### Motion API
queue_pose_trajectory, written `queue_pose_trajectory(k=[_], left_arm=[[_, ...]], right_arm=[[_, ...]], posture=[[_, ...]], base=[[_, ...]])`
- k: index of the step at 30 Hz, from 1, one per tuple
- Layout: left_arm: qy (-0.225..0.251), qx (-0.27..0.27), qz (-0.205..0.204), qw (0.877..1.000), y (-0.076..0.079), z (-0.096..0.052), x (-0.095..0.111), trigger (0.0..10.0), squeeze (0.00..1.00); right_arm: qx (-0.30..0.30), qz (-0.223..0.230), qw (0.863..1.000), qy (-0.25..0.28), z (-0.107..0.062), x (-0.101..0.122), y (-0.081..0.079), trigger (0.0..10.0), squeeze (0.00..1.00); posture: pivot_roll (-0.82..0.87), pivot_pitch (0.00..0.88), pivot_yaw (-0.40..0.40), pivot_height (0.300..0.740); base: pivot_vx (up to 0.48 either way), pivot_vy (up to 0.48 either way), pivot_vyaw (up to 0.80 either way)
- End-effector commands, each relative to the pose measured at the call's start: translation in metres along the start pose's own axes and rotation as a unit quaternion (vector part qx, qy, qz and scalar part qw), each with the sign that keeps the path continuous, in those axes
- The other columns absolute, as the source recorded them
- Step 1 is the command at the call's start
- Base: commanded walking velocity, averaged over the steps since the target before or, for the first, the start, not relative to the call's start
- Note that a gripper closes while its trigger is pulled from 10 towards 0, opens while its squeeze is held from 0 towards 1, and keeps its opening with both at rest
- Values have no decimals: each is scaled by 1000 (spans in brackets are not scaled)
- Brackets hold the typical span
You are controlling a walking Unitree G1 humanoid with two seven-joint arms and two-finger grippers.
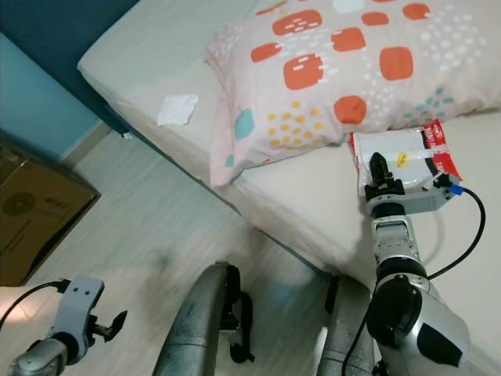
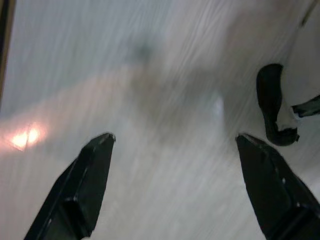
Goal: Clean up the room
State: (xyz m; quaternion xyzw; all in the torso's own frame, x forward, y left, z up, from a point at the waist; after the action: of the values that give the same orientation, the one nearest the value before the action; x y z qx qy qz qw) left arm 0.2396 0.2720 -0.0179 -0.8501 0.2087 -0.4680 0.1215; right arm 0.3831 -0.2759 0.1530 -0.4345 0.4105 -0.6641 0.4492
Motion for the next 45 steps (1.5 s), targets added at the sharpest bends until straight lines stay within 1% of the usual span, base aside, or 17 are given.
queue_pose_trajectory(k=[1, 9, 10, 11, 12, 14, 15, 18, 19, 23, 29, 36, 38, 41, 42, 43, 45], left_arm=[[-37, -13, -14, 999, 14, -4, -21, 10000, 0], [-47, -10, -34, 998, 26, 12, -10, 10000, 0], [-48, -8, -41, 998, 30, 18, -5, 10000, 0], [-46, -3, -54, 998, 35, 28, 8, 10000, 0], [-46, -3, -54, 998, 35, 28, 8, 10000, 0], [-40, 1, -60, 997, 37, 36, 22, 10000, 0], [-36, 6, -63, 997, 35, 39, 27, 10000, 0], [-30, 14, -69, 997, 32, 42, 34, 10000, 0], [-17, 45, -83, 995, 17, 48, 51, 10000, 0], [2, 72, -70, 995, 1, 53, 70, 10000, 0], [8, 94, -62, 994, -8, 57, 85, 10000, 0], [-23, 74, -76, 994, 13, 57, 71, 10000, 0], [-65, 50, -77, 994, 32, 52, 46, 10000, 0], [-87, 38, -81, 992, 42, 48, 33, 10000, 0], [-139, 19, -91, 986, 59, 37, 4, 10000, 0], [-163, 9, -87, 983, 67, 31, -9, 10000, 0], [-178, 3, -82, 981, 72, 26, -18, 10000, 0]], right_arm=[[10, 3, 1000, 24, -5, 10, 3, 0, 0], [67, -37, 997, 22, 3, 10, -17, 0, 0], [82, -66, 994, -13, 5, -9, -22, 0, 0], [79, -133, 982, -111, 1, -66, -23, 0, 0], [79, -133, 982, -111, 1, -66, -23, 0, 0], [81, -173, 962, -195, -17, -112, -14, 0, 0], [86, -162, 956, -228, -30, -130, -9, 0, 0], [81, -143, 954, -252, -46, -145, 0, 0, 0], [66, -128, 944, -295, -77, -167, 19, 0, 0], [38, -111, 945, -307, -97, -173, 34, 0, 0], [20, -151, 926, -345, -109, -176, 45, 0, 0], [-19, -222, 893, -392, -116, -176, 59, 0, 0], [-64, -274, 863, -418, -127, -174, 75, 0, 0], [-86, -298, 848, -429, -133, -172, 83, 0, 0], [-123, -336, 820, -446, -146, -165, 98, 0, 0], [-140, -347, 808, -455, -153, -162, 104, 0, 0], [-151, -353, 800, -461, -158, -160, 108, 0, 0]], posture=[[246, 399, 113, 615], [176, 264, 68, 615], [150, 217, 59, 615], [106, 150, 54, 615], [106, 150, 54, 615], [83, 109, 53, 615], [83, 109, 53, 615], [60, 71, 55, 620], [41, 31, 61, 630], [23, 9, 64, 645], [5, 0, 66, 665], [2, 0, 55, 690], [-1, 0, 43, 700], [-1, 0, 41, 705], [0, 0, 38, 715], [-2, 0, 35, 720], [-2, 0, 35, 725]], base=[[0, 0, 0], [0, 0, 0], [0, 0, 0], [0, 0, 0], [0, 0, 0], [0, 0, 0], [0, 0, 0], [0, 0, 0], [0, 0, 0], [0, 0, 0], [0, 0, 0], [0, 0, 0], [0, 0, 0], [0, 0, 0], [0, 0, 0], [0, 0, 0], [0, 0, 0]])
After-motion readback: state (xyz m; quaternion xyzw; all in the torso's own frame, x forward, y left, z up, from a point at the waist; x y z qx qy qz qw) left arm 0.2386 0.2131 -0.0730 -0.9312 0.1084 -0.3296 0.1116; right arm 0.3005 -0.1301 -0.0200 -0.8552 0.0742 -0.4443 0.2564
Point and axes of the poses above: a point about 5 cm out from each wrist's last joint towards the gripper, its own z axis pointing out of the wrist towards the gripper, its own x axis along the axis of the wrist's last joint, y = z × x, the point moved 2 cm from there along z, pointing out of the wrist towards the gripper, and after that the axes turned 15 degrees about z, right-handed, at the moved point
